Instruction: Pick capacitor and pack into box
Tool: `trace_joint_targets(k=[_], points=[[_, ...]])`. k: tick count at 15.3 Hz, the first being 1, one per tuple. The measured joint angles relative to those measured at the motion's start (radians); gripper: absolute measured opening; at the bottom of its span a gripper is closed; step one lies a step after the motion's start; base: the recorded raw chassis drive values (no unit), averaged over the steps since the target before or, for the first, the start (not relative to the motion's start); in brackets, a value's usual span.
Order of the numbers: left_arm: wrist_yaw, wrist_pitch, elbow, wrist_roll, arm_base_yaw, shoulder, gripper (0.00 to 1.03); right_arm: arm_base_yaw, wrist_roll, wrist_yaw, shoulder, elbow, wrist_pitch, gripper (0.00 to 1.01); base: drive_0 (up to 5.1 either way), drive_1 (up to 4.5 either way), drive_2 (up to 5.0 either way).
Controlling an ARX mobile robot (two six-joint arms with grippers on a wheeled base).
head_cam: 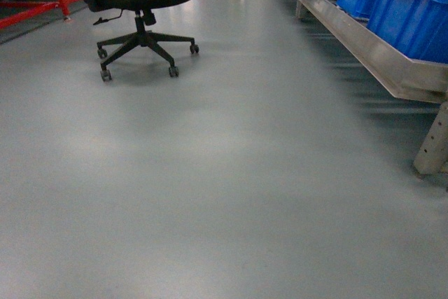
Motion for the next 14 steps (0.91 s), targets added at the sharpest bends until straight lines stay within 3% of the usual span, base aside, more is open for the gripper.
trace_joint_targets(k=[14], points=[[-0.001,-0.001,0.000,0.000,0.000,0.000,0.43,0.000,0.000,0.000,0.000,0.000,-0.002,0.98,-5.0,2.63,2.1]])
